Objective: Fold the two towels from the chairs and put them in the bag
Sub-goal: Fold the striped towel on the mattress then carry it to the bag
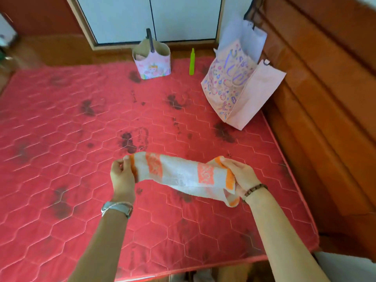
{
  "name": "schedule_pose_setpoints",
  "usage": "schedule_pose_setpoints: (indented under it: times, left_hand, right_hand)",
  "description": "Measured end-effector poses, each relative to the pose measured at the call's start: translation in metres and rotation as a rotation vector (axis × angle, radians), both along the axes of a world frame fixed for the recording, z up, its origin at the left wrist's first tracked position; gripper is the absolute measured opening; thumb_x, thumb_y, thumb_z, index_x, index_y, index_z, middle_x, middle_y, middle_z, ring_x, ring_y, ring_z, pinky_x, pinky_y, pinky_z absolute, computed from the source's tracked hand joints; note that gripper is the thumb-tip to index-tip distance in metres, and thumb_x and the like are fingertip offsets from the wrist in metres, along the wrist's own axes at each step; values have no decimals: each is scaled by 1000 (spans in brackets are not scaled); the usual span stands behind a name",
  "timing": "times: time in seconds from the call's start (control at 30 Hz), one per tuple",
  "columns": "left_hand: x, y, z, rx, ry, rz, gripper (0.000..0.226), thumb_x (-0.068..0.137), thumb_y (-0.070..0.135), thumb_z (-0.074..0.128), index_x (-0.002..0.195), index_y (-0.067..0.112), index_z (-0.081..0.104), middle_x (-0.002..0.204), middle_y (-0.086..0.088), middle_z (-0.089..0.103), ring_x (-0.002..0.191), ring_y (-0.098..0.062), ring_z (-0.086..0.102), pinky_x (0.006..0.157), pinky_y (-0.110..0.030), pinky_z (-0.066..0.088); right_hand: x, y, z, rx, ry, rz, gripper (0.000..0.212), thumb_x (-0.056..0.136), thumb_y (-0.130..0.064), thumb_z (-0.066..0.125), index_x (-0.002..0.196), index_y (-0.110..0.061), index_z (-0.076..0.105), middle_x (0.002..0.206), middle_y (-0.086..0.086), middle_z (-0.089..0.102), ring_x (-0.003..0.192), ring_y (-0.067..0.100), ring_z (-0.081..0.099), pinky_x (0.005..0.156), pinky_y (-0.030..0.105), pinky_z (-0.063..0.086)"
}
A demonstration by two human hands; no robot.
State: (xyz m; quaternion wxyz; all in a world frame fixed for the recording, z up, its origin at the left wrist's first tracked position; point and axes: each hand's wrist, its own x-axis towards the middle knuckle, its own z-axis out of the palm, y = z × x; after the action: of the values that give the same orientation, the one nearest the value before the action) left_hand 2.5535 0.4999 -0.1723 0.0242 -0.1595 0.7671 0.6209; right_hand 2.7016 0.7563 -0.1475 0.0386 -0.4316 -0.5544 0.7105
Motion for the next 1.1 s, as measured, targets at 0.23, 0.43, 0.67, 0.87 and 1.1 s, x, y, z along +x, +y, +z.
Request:
schedule_pose_setpoints:
  times: [0.23,0.43,0.67,0.87,1.1]
  left_hand:
    - [-48,-14,101,146,100,24,23,104,26,49,82,19,50,75,3,48,67,-10,45,64,-25,44]
    - [-99,-15,160,172,153,41,27,103,26,51,76,23,47,72,3,46,65,-12,43,73,-37,41]
    - [-145,-12,220,215,291,68,26,104,27,48,79,24,44,78,7,47,67,-7,44,63,-25,42]
    - [-148,-14,248,196,420,107,25,105,26,46,80,26,44,82,10,47,72,-1,45,63,-8,43]
    - [-119,-20,187,195,345,205,25,104,26,47,79,25,43,80,10,46,71,0,45,63,-7,41]
  right_hand:
    - [-66,8,96,169,156,-89,10,91,-24,66,90,-16,71,108,19,71,107,33,66,100,48,50]
    - [-131,24,141,359,143,24,33,91,-38,62,115,-16,69,113,5,68,113,27,61,105,45,45]
    - [-185,18,205,365,263,42,34,98,-21,56,127,-4,61,107,4,58,98,15,54,53,-3,39]
    - [-205,13,213,375,363,-6,31,97,-16,56,125,-3,61,106,7,60,97,17,59,55,4,43]
    - [-181,13,148,374,228,59,30,97,-20,56,123,-7,63,113,2,62,101,14,57,79,19,48]
